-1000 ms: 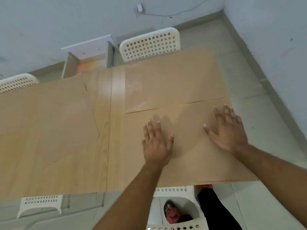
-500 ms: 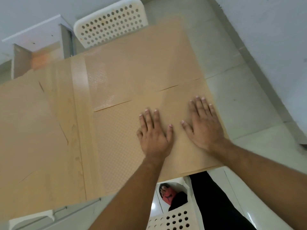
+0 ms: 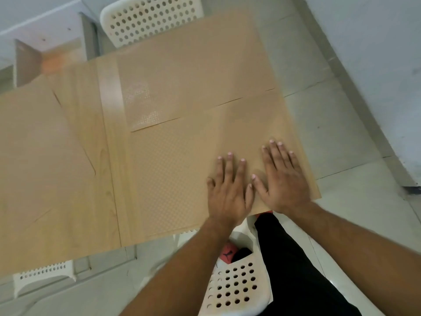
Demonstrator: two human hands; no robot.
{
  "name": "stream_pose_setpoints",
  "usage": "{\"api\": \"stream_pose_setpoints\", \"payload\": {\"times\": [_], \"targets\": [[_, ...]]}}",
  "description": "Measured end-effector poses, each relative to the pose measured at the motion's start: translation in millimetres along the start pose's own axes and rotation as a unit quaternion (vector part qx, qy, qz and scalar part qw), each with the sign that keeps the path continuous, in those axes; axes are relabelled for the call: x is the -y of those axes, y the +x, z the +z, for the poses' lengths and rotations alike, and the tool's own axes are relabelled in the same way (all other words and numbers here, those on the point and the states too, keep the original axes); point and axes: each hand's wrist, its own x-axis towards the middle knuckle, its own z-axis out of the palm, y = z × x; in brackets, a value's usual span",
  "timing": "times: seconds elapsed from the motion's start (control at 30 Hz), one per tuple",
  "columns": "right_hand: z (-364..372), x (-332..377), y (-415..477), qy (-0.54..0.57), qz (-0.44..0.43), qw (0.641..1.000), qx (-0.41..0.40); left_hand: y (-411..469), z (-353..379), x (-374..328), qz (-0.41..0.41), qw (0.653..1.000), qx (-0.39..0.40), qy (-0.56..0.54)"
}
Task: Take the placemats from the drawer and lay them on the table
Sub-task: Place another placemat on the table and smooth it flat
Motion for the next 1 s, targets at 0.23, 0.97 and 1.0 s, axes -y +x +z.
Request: {"api": "stream_pose_setpoints", "payload": {"times": [0.23,0.97,1.0], "targets": [[-1,0,-1,0.011,-0.002,1.0,-0.008,-27,-22,91,-0.163,0.987,0.006,-0.014],[11,161,106,0.024,-0.092,0.995,-0.011,-28,-29,146,-0.222,0.974,-0.025,-0.023],[12,160,106,0.021,-0.093,0.995,-0.015,-26,-31,146,-0.224,0.973,-0.027,-0.04]]}}
